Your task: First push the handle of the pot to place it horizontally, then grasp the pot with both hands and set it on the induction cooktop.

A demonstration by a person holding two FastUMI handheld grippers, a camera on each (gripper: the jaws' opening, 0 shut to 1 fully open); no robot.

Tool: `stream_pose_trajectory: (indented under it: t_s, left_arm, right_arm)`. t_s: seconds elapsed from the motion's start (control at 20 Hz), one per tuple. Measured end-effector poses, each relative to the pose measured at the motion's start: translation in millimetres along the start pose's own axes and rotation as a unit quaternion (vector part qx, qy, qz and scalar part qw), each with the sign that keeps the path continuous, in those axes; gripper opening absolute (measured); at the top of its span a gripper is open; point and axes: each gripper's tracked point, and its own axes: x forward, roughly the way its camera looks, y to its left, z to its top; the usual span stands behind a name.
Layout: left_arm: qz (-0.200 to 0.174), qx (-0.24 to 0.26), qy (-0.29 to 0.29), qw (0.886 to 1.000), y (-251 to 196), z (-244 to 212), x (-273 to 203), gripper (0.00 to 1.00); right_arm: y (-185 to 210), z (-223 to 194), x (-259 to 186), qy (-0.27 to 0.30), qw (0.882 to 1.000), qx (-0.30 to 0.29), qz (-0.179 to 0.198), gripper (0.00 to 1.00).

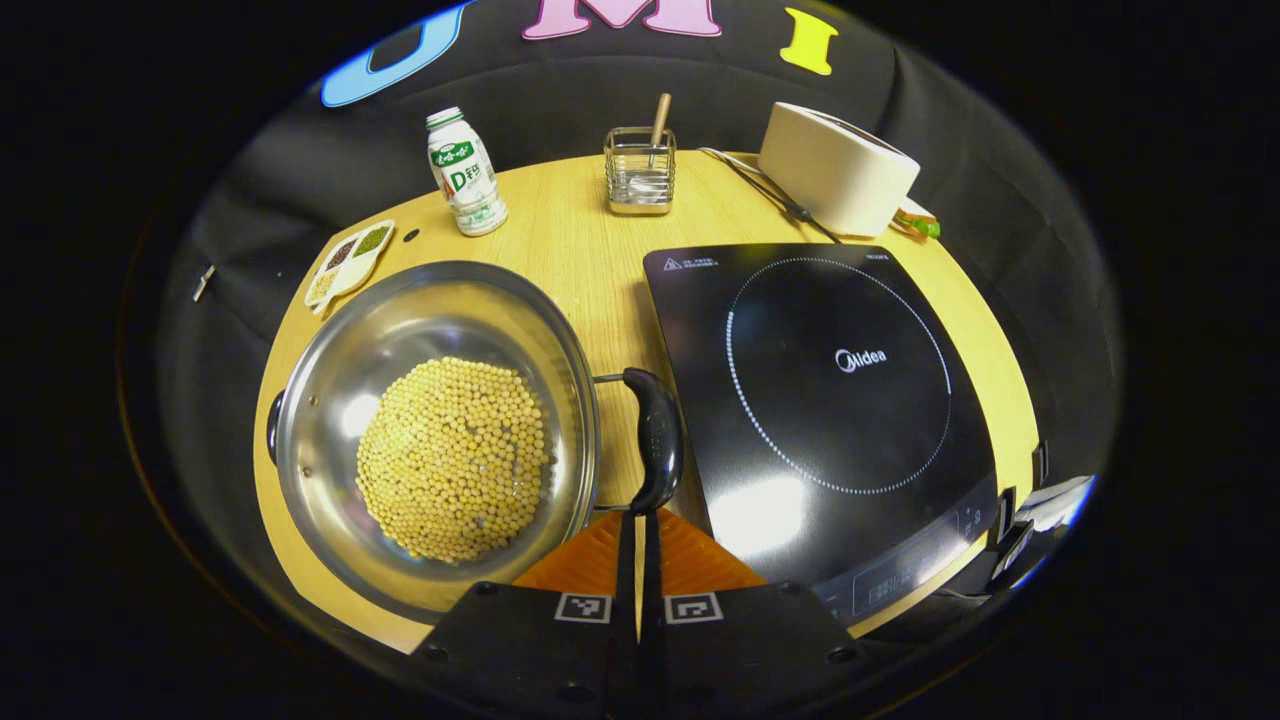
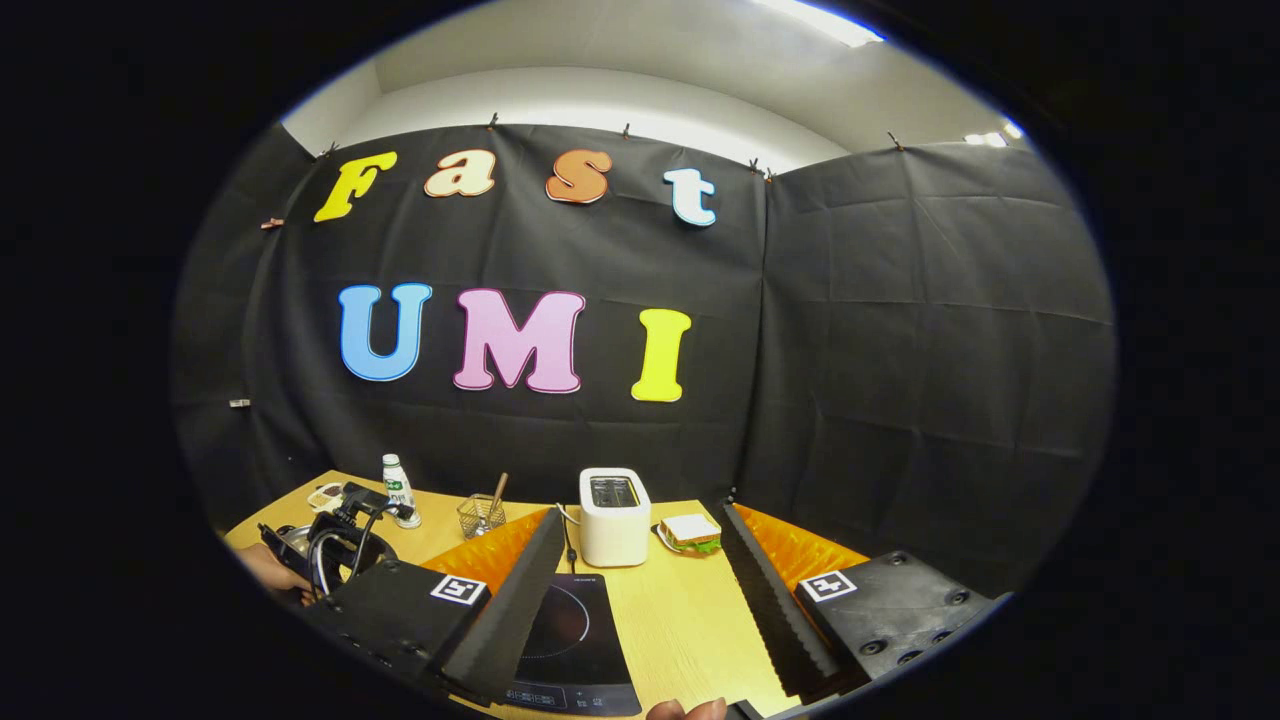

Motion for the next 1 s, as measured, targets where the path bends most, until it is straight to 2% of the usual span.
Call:
stream_pose_trajectory:
  t_s: [0.35, 0.55, 0.65, 0.75, 0.8, 0.85, 1.0]
  left_arm:
    - [0.015, 0.009, -0.038, 0.999, 6.0, 22.5, -1.9, 0.05]
    - [-0.009, 0.022, -0.103, 0.994, -2.3, 26.6, -40.1, 0.07]
    - [-0.025, 0.009, -0.149, 0.989, 2.6, 32.4, -64.5, 0.05]
    - [-0.037, -0.012, -0.196, 0.98, 17.2, 39.7, -90.8, 0.25]
    - [-0.039, -0.021, -0.218, 0.975, 29.4, 43.7, -104.2, 0.39]
    - [-0.035, -0.028, -0.238, 0.97, 43.9, 47.1, -114.7, 0.48]
    - [0.001, -0.042, -0.273, 0.961, 101.0, 50.5, -137.6, 0.97]
  right_arm:
    - [-1.3, -1.5, -3.4, 0.001, 1.0, -0.008, 0.003, 0.98]
    - [8.4, -3.2, -8.8, 0.005, 1.0, -0.007, 0.028, 0.98]
    - [31.8, -6.8, -5.1, 0.009, 0.999, -0.012, 0.046, 0.98]
    - [52.5, -9.9, 4.6, 0.019, 0.998, -0.01, 0.067, 0.98]
    - [63.7, -11.8, 9.0, 0.024, 0.997, -0.007, 0.079, 0.98]
    - [77.4, -16.6, 11.9, 0.031, 0.995, -0.005, 0.092, 0.98]
    - [124.4, -31.7, 20.7, 0.054, 0.989, 0.007, 0.137, 0.98]
